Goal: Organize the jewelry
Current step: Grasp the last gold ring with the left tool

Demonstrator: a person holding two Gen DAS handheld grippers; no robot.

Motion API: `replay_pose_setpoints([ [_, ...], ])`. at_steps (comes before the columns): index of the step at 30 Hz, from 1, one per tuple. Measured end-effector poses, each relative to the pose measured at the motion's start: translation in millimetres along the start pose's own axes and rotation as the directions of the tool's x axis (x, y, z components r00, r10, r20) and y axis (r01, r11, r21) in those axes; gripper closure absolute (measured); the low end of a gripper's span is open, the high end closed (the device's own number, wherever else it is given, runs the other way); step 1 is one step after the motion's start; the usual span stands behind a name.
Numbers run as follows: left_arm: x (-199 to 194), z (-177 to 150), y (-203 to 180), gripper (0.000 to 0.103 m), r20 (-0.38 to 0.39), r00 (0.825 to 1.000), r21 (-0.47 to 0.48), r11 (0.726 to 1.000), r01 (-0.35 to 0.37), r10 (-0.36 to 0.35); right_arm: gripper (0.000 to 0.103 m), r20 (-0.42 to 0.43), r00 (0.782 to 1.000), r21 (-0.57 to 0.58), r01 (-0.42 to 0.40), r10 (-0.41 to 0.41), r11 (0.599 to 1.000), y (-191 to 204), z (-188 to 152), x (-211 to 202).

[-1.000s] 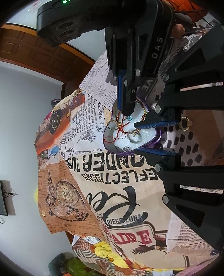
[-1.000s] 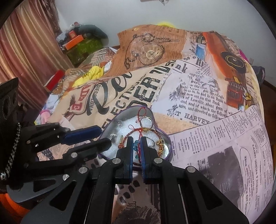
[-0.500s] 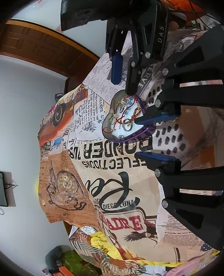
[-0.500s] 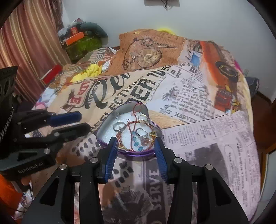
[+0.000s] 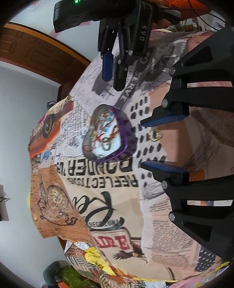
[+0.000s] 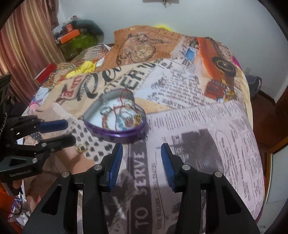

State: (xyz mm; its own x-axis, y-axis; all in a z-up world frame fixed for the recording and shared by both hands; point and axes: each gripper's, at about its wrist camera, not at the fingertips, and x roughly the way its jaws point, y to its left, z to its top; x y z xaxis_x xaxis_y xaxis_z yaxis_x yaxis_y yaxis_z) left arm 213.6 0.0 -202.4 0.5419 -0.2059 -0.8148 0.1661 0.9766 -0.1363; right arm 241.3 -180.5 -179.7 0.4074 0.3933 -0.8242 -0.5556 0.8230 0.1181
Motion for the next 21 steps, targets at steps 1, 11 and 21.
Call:
replay_pose_setpoints([
  [1, 2.0, -2.4, -0.5, 0.064, -0.009, 1.000, -0.001, 1.000, 0.007, -0.007, 0.063, -0.010, 1.000, 0.003, 0.001, -0.001, 1.000, -1.8, -2.3, 2.8],
  [11, 13.1, -17.5, -1.5, 0.072, -0.011, 1.000, 0.017, 1.000, -0.006, 0.006, 0.063, -0.032, 0.999, -0.002, 0.010, -0.010, 1.000, -4.2, -4.8, 25.0],
  [21, 17.8, -17.4, 12.5, 0.088, -0.004, 1.000, -0.016, 1.000, 0.007, -0.007, 0.064, -0.008, 0.999, -0.075, 0.042, -0.042, 0.996, -0.3, 3.6, 38.2],
])
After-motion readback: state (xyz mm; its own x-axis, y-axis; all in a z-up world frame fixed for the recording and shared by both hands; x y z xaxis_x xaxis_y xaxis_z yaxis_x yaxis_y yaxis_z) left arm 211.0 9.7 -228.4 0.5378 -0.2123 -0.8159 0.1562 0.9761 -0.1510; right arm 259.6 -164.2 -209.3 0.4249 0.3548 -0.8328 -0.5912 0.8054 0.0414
